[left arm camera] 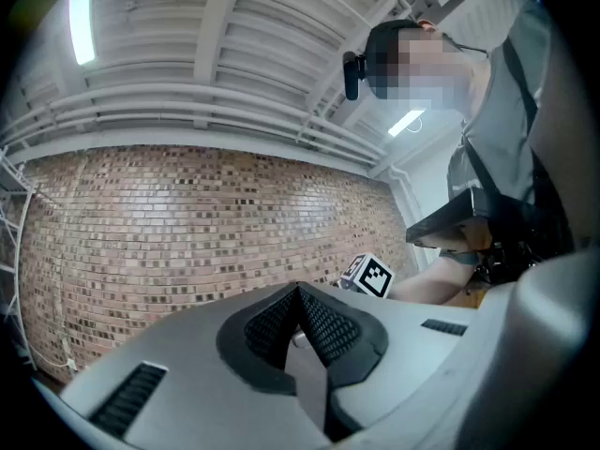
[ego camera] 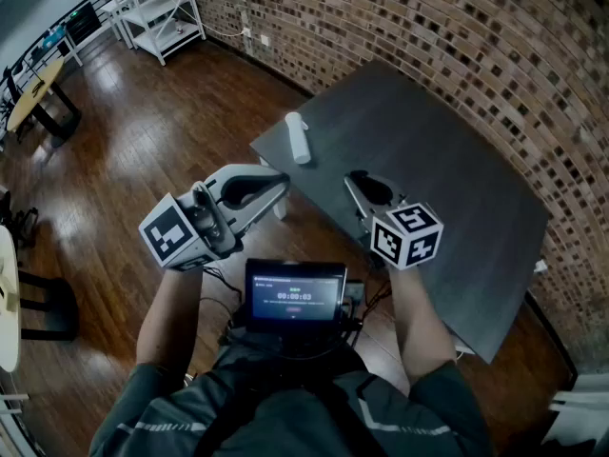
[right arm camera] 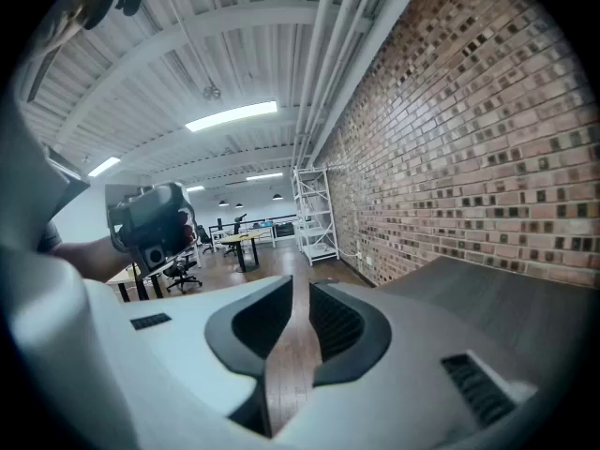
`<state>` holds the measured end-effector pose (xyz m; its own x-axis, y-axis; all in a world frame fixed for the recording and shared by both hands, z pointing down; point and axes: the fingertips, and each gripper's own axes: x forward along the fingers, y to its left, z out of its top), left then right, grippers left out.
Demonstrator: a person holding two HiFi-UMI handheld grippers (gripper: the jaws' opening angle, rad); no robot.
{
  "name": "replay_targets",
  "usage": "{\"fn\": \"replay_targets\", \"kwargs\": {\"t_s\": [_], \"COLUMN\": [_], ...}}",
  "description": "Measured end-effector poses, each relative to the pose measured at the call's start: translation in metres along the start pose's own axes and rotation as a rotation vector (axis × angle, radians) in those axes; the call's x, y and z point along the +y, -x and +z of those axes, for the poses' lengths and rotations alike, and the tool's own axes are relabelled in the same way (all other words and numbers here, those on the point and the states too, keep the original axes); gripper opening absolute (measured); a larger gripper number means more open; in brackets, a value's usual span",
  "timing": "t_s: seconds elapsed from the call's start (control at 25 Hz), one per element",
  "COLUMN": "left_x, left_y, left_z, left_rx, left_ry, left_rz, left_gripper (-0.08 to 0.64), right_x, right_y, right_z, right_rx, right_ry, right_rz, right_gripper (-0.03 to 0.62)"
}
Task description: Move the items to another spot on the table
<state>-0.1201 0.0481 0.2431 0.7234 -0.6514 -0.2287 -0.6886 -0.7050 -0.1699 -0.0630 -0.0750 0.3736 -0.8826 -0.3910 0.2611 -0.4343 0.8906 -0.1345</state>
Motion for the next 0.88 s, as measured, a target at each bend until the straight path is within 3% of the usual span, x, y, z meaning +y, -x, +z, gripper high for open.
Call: {"fn": "replay_targets", "kwargs": {"t_s": [0.2, 0.24, 0.28, 0.48, 0.56, 0.84, 0.88], "left_x": [0.022, 0.029, 0.037, 0.085, 0.101, 0.161, 0.167], "left_y": [-0.001, 0.000, 0.001, 0.012, 0.017, 0.040, 0.043], "left_z": [-0.002, -0.004, -0.006, -0.015, -0.018, -0.031, -0.034], "left_rx": [-0.016, -0.015, -0.012, -0.012, -0.015, -0.029, -0.031], "left_ry": [-0.048, -0.049, -0.048, -0.039, -0.027, 0.000, 0.005], "left_rz": [0.009, 0.009, 0.010, 0.019, 0.003, -0.020, -0.025], "left_gripper": [-0.005, -0.005, -0.005, -0.005, -0.005, -0.005, -0.005], "right_x": [-0.003, -0.005, -0.007, -0.018, -0.023, -0.039, -0.041], "right_y": [-0.030, -0.038, -0.047, -0.095, -0.115, -0.182, -0.191], "right_z": [-0.006, -0.007, -0.007, -0.007, -0.007, -0.013, -0.016], "right_rx": [0.053, 0.062, 0.071, 0.126, 0.150, 0.224, 0.238], "right_ry": [-0.007, -0.011, -0.017, -0.014, -0.017, -0.027, -0.031], "right_rz": [0.029, 0.031, 0.028, -0.001, -0.015, -0.065, -0.070], "right_gripper": [0.069, 0.131, 0.152, 0.150, 0.208, 0.222, 0.260]}}
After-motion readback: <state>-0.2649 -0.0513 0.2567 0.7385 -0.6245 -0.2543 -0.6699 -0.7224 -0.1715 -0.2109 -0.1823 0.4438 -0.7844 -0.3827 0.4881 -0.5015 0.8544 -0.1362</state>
